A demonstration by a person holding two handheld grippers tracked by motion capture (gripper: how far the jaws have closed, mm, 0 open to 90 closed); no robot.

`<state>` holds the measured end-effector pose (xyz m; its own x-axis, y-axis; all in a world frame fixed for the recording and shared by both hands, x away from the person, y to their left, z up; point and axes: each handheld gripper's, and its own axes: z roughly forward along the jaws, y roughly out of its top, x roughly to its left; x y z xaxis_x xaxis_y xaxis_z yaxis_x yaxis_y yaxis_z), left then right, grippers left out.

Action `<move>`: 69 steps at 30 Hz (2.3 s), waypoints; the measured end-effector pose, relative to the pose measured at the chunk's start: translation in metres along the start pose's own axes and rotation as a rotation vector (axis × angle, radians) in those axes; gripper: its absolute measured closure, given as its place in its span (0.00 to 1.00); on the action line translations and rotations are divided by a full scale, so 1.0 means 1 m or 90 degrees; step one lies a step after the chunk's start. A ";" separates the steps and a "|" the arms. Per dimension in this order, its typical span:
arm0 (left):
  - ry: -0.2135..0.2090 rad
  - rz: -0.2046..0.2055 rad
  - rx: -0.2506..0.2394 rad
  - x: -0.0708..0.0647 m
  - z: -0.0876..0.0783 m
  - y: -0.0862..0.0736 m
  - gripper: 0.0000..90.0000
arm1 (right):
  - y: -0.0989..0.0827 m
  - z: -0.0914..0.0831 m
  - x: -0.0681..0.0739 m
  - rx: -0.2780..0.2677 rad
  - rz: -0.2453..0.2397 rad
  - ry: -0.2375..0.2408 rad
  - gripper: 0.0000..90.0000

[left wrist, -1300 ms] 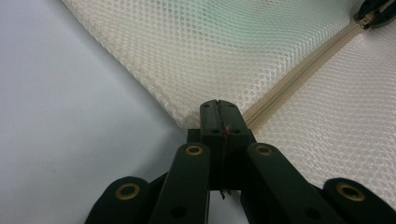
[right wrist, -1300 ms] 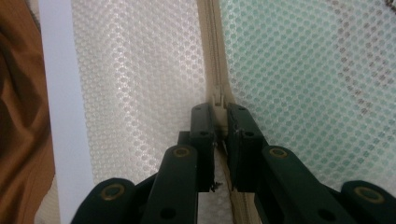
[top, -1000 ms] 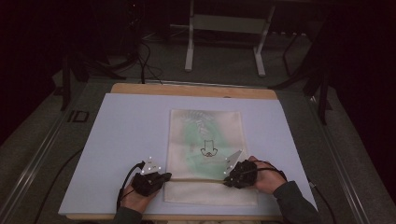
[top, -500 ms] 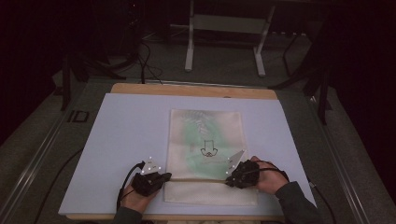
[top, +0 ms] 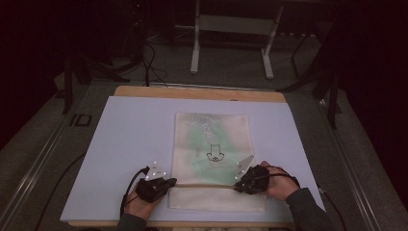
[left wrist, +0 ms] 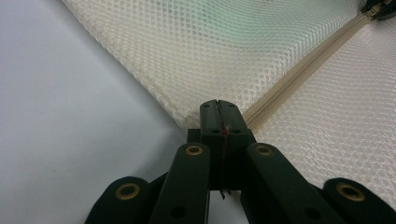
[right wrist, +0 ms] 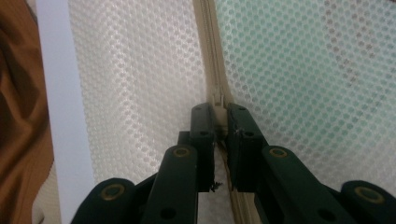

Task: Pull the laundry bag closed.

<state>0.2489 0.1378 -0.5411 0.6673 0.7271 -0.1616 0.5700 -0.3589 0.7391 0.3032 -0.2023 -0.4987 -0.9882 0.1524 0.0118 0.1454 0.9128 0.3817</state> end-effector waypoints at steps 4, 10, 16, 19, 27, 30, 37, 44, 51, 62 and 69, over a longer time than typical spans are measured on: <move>-0.001 -0.001 0.000 0.000 0.000 0.000 0.99 | -0.001 -0.001 0.000 0.001 0.000 -0.002 0.92; -0.001 -0.002 -0.001 0.000 0.000 0.000 0.99 | -0.001 -0.001 0.000 0.001 0.000 0.001 0.92; 0.000 0.000 0.000 0.000 0.000 0.000 0.99 | -0.004 -0.002 -0.001 -0.001 0.007 -0.001 0.92; 0.000 -0.002 0.000 0.000 0.000 0.000 0.99 | -0.007 -0.004 -0.001 -0.001 0.010 -0.004 0.92; -0.001 -0.001 -0.001 0.000 0.000 0.000 0.99 | -0.013 -0.008 -0.002 0.000 0.017 -0.009 0.92; -0.001 -0.002 -0.001 0.000 0.000 0.000 0.99 | -0.016 -0.009 -0.003 -0.002 0.020 -0.011 0.92; -0.002 -0.002 -0.001 0.000 0.000 0.000 0.99 | -0.025 -0.012 -0.004 -0.002 0.034 -0.014 0.92; -0.002 -0.002 -0.001 0.000 0.000 0.000 0.99 | -0.038 -0.020 -0.006 -0.012 0.054 -0.025 0.91; -0.003 -0.001 0.000 0.001 0.000 0.000 0.99 | -0.046 -0.024 -0.008 -0.009 0.064 -0.031 0.91; -0.002 -0.002 0.000 0.000 0.000 0.000 0.99 | -0.065 -0.033 -0.009 -0.032 0.096 -0.029 0.91; -0.004 -0.003 0.001 0.001 0.000 0.000 0.99 | -0.068 -0.033 -0.010 -0.044 0.100 -0.028 0.91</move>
<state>0.2497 0.1381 -0.5412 0.6680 0.7248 -0.1687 0.5732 -0.3565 0.7378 0.3016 -0.2788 -0.4947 -0.9507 0.3081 0.0368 0.2922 0.8489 0.4405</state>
